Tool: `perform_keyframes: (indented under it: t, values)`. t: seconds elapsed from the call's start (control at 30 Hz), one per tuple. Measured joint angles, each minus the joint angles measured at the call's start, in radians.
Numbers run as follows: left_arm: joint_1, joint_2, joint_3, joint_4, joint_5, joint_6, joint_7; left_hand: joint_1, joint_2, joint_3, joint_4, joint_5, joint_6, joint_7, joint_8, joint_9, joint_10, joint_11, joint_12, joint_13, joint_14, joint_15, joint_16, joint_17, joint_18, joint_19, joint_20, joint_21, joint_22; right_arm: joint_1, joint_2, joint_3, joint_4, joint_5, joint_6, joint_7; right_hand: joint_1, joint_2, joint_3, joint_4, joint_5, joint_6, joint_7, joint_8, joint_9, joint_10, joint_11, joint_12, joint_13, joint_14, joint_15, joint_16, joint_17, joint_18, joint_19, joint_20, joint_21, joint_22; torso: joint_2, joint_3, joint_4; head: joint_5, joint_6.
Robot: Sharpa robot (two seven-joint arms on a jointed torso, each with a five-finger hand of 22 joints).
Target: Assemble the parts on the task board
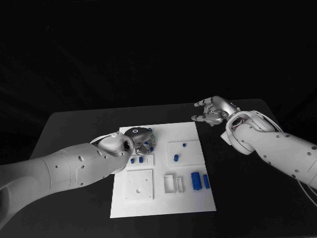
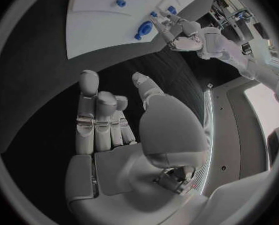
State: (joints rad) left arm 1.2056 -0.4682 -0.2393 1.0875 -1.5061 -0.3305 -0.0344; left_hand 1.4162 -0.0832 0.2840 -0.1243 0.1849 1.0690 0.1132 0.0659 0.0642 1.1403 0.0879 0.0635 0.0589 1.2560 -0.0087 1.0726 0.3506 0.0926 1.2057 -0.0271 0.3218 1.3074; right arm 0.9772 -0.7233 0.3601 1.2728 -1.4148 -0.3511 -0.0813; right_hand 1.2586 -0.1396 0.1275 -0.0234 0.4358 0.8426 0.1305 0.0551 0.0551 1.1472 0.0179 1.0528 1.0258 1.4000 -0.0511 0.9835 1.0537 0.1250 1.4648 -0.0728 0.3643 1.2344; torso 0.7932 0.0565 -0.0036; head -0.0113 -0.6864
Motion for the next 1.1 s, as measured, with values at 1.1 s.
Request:
perform_keyframes:
  t: [1.1]
  values:
    - [-0.013, 0.029, 0.002, -0.049, 0.003, -0.002, 0.007, -0.010, -0.002, 0.020, 0.033, -0.011, 0.010, 0.010, 0.000, 0.000, 0.016, -0.002, 0.000, 0.000, 0.007, 0.000, 0.004, -0.001, 0.015, -0.007, 0.000, 0.016, 0.001, 0.000, -0.003, 0.000, 0.010, 0.000, 0.000, -0.001, 0.000, 0.000, 0.000, 0.000, 0.004, 0.003, -0.002, 0.000, 0.000, 0.000, 0.000, 0.000, 0.000, 0.000, 0.000, 0.000, 0.000, -0.002, 0.000, 0.000, 0.000, 0.000, 0.000, 0.0012, -0.0002, -0.013, -0.003]
